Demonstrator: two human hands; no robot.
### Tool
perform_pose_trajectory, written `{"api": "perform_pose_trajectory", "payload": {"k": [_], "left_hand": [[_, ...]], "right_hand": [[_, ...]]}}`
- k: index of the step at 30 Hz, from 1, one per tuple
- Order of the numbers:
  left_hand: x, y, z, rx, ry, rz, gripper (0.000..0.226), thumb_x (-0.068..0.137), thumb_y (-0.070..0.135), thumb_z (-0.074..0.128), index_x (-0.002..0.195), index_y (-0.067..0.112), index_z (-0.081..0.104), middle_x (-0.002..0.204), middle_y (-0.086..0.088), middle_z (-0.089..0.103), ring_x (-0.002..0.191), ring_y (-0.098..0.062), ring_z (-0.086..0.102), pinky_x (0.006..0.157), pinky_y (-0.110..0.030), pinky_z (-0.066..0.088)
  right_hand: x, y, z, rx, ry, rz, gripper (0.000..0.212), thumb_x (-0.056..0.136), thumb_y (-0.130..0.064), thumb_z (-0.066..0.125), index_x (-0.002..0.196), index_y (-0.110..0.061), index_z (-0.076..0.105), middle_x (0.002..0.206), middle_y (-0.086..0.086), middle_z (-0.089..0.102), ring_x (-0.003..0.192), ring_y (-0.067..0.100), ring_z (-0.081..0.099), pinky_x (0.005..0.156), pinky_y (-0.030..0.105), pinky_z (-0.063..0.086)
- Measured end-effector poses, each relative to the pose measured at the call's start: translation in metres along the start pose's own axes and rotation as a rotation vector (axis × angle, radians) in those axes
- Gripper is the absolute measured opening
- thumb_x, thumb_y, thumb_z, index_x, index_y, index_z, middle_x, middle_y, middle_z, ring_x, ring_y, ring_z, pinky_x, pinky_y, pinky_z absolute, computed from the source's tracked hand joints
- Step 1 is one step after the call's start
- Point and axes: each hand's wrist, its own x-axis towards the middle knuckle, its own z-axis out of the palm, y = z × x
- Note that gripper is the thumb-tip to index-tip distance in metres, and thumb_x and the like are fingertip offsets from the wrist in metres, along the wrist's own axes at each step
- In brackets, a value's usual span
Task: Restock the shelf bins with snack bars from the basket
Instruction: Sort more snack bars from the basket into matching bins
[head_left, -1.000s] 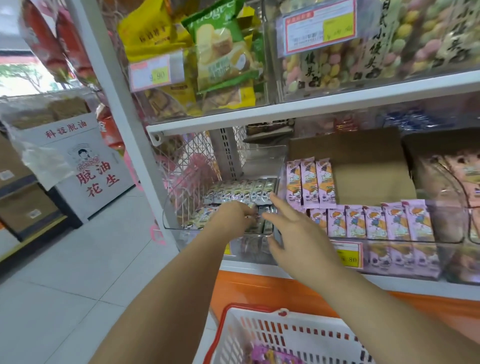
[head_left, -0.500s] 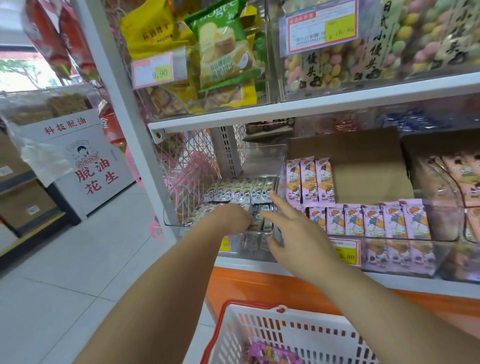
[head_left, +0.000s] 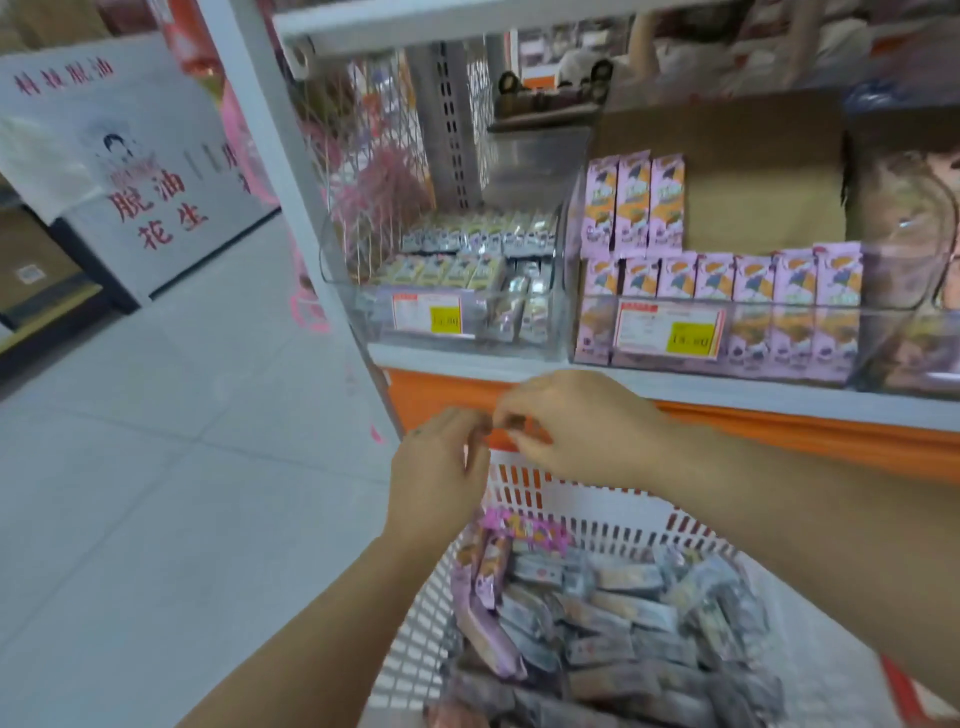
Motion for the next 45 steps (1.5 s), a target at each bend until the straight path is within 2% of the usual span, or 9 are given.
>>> {"api": "perform_pose_trajectory", "payload": {"k": [5,8,12,16,20,29,33,42,45], "left_hand": [[-0.046,-0.034,0.032,0.093,-0.297,-0.097,0.026,0.085,0.015,0.05,0.101,0.019,0.07,0.1,0.002,0.069,0.089,-0.022,0.064,0.071,-0.03,0.05],[-0.066,-0.046,0.052,0.12,-0.507,-0.097,0.027,0.093,0.02,0.044,0.112,0.021,0.064,0.112,0.001,0.064,0.102,-0.022,0.059,0.081,-0.032,0.047],[-0.094,-0.053,0.087,0.194,-0.854,-0.083,0.039,0.094,0.02,0.045,0.133,0.025,0.05,0.137,0.0,0.048,0.126,-0.025,0.044,0.102,-0.034,0.037],[-0.126,-0.053,0.109,0.359,-1.218,-0.077,0.057,0.097,0.031,0.044,0.149,0.031,0.021,0.16,0.0,0.009,0.146,-0.022,0.007,0.117,-0.048,0.012],[-0.147,-0.06,0.114,0.408,-1.342,-0.095,0.058,0.097,0.042,0.043,0.15,0.032,0.02,0.161,-0.003,-0.001,0.147,-0.027,-0.007,0.117,-0.054,0.004],[-0.143,-0.063,0.114,0.329,-1.303,-0.16,0.048,0.098,0.034,0.043,0.145,0.029,0.033,0.159,-0.004,0.012,0.147,-0.024,0.004,0.117,-0.053,0.009],[-0.117,-0.056,0.093,-0.075,-1.123,-0.373,0.051,0.096,0.028,0.051,0.145,0.023,0.036,0.148,-0.001,0.039,0.13,-0.017,0.043,0.109,-0.036,0.034],[-0.03,0.02,-0.019,-0.606,-0.668,-0.432,0.035,0.094,0.035,0.056,0.128,0.028,0.056,0.121,0.01,0.06,0.109,-0.006,0.059,0.096,-0.031,0.046],[-0.019,0.043,-0.057,-0.718,-0.539,-0.406,0.028,0.09,0.032,0.061,0.117,0.027,0.062,0.115,0.007,0.067,0.104,-0.009,0.064,0.09,-0.027,0.049]], "right_hand": [[-0.033,0.02,0.051,0.029,-0.497,0.159,0.02,0.094,-0.023,0.05,0.108,-0.021,0.064,0.108,-0.002,0.067,0.09,0.014,0.059,0.082,0.028,0.045],[-0.052,0.045,0.08,0.179,-0.506,0.37,0.024,0.097,-0.022,0.05,0.117,-0.021,0.061,0.118,-0.008,0.061,0.079,-0.005,0.049,0.081,0.015,0.039],[-0.082,0.062,0.133,0.318,-0.575,0.53,0.025,0.098,-0.019,0.051,0.123,-0.02,0.056,0.118,-0.004,0.053,0.092,0.006,0.051,0.087,0.018,0.04],[-0.121,0.061,0.186,0.216,-0.886,0.413,0.048,0.092,-0.027,0.06,0.138,-0.025,0.044,0.148,0.002,0.034,0.128,0.019,0.043,0.102,0.033,0.04],[-0.141,0.053,0.196,0.012,-0.907,0.242,0.053,0.09,-0.01,0.055,0.14,-0.022,0.04,0.15,0.006,0.027,0.138,0.025,0.026,0.106,0.04,0.036],[-0.132,0.055,0.189,0.075,-0.761,0.314,0.027,0.082,-0.034,0.059,0.106,-0.023,0.06,0.109,-0.005,0.053,0.098,0.014,0.051,0.083,0.032,0.047],[-0.106,0.055,0.148,0.339,-0.716,0.541,0.023,0.09,-0.033,0.056,0.108,-0.022,0.064,0.104,-0.005,0.062,0.088,0.01,0.056,0.075,0.023,0.045],[-0.035,0.01,-0.006,0.52,-0.411,0.544,0.039,0.098,-0.034,0.048,0.069,-0.009,0.045,0.064,0.003,0.051,0.052,0.008,0.05,0.055,0.014,0.042],[-0.019,-0.007,-0.044,0.57,-0.269,0.55,0.044,0.093,-0.045,0.052,0.068,-0.008,0.054,0.062,0.007,0.057,0.052,0.013,0.053,0.062,0.024,0.049]]}}
